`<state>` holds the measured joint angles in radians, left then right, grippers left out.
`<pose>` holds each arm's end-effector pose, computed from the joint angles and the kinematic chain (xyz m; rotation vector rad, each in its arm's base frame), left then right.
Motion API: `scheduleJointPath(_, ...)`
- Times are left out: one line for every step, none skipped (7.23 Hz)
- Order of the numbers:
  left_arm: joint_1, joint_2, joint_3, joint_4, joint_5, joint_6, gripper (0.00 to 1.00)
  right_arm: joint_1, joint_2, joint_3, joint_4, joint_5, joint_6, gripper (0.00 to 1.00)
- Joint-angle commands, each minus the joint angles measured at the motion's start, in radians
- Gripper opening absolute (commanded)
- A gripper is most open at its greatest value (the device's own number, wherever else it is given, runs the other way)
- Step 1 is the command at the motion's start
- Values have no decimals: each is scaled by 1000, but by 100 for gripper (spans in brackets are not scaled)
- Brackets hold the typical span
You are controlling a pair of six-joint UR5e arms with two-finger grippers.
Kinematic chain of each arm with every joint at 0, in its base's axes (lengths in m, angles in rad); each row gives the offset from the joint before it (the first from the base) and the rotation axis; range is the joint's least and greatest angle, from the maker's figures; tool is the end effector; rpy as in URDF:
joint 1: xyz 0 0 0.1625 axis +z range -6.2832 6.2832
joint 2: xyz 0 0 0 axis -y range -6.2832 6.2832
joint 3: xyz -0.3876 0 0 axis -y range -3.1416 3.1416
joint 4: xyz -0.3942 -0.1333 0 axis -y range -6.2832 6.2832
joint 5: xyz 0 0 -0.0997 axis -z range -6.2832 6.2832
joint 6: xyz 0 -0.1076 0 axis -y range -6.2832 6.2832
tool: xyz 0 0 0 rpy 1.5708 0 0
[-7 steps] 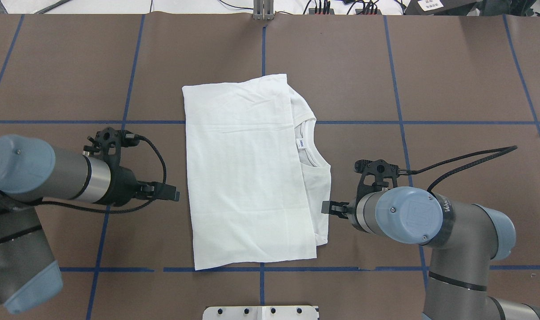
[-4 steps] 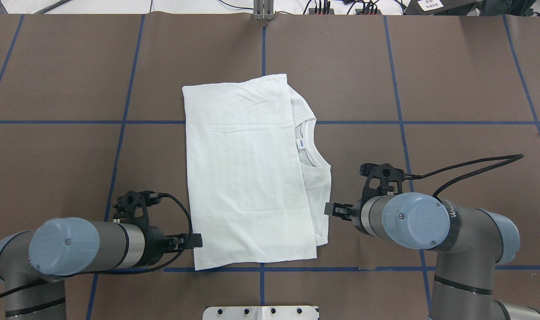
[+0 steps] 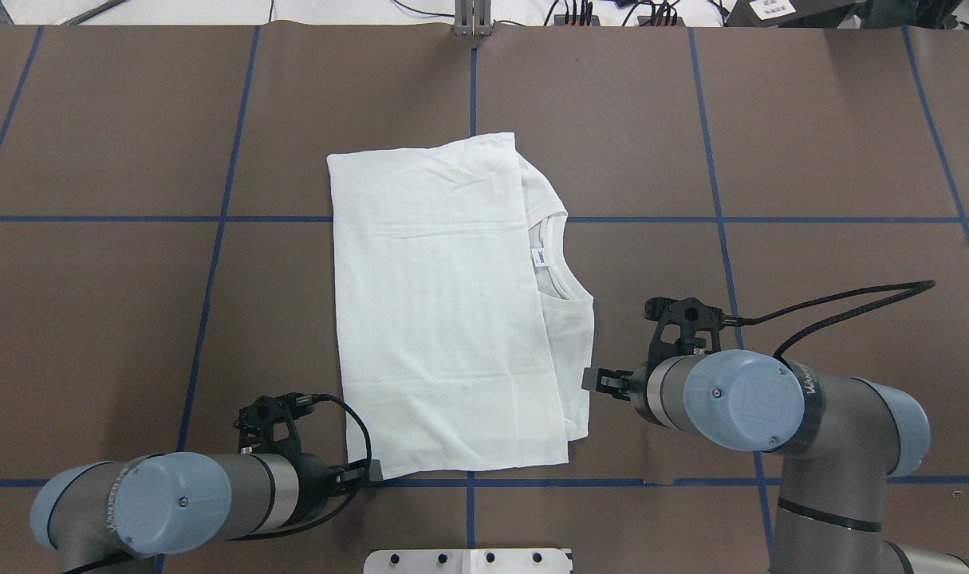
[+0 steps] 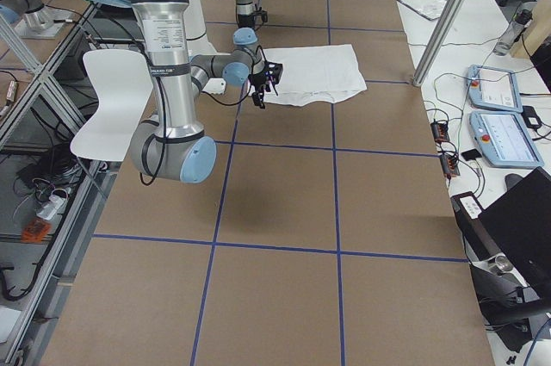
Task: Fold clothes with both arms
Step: 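Move both grippers down beside the folded shirt's near corners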
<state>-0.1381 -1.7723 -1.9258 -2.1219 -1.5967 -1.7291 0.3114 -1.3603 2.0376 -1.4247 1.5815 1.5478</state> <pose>0.5298 -0.2054 0.2929 -0.0345 1.1106 -0.2510 -0.4686 -0.2897 0.2945 0.1275 -0.8162 0.2675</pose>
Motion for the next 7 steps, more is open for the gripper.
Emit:
scheduleJointPath(5, -16, 1, 0, 0, -7, 66, 0, 0, 0, 0, 0, 0, 100)
scheduleJointPath(0, -24, -1, 0, 0, -10, 56, -1, 0, 0, 0, 0, 0, 100)
scheduleJointPath(0, -26, -1, 0, 3, -12, 50, -2, 0, 0, 1, 0, 2, 100)
scheduleJointPath(-8, -26, -1, 0, 4, -12, 51, -3, 1, 0, 0, 0, 2, 100)
scheduleJointPath(-15, -24, -1, 2, 4, -12, 55, -3, 1, 0, 1, 0, 2, 100)
scheduleJointPath(-24, -22, -1, 10, 4, -9, 58, -3, 1, 0, 1, 0, 2, 100)
scheduleJointPath(-25, -24, -1, 25, 4, -6, 59, -3, 1, 0, 0, 0, 0, 100)
